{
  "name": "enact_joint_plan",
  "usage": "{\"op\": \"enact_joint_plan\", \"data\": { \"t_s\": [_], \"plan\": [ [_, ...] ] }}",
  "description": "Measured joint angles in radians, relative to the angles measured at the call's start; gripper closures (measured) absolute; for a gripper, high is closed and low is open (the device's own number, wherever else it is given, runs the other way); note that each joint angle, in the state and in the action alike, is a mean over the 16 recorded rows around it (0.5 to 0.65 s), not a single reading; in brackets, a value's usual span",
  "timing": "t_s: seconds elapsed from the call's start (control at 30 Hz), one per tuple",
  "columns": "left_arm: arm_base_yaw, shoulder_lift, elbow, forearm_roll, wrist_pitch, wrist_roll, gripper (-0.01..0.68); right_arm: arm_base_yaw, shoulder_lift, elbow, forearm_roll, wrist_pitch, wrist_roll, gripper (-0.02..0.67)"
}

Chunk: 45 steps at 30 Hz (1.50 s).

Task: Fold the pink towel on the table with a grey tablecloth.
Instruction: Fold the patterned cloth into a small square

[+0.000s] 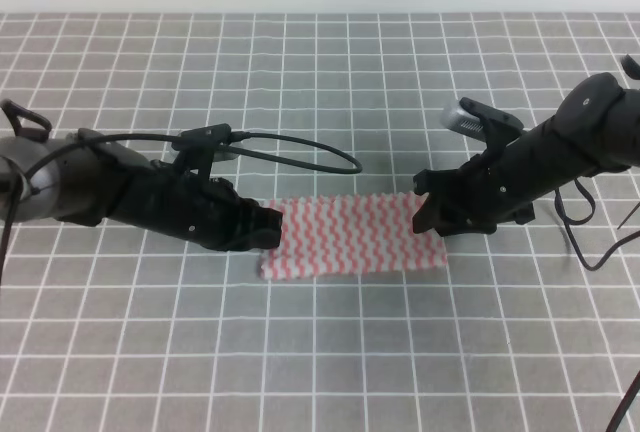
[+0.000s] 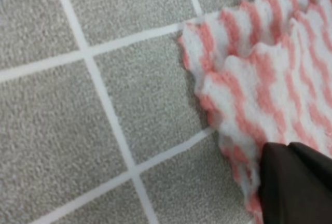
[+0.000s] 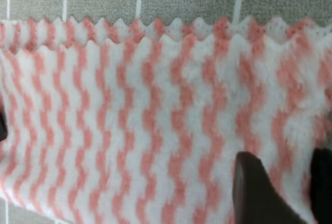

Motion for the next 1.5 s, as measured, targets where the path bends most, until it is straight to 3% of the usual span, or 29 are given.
{"op": "enact_joint_plan", "data": {
  "t_s": [0.6, 0.93, 1.5],
  "plan": [
    [0.000, -0.001, 0.000, 0.003, 0.006, 0.000, 0.674, 0.000, -0.002, -0.027, 0.004, 0.010, 0.008, 0.649],
    [0.000, -0.001, 0.001, 0.008, 0.013, 0.000, 0.674, 0.029, -0.023, -0.093, 0.036, 0.053, 0.004, 0.663],
    [0.000, -0.002, -0.032, 0.009, 0.052, 0.000, 0.674, 0.197, -0.027, -0.135, 0.093, -0.038, 0.002, 0.663]
  ]
}}
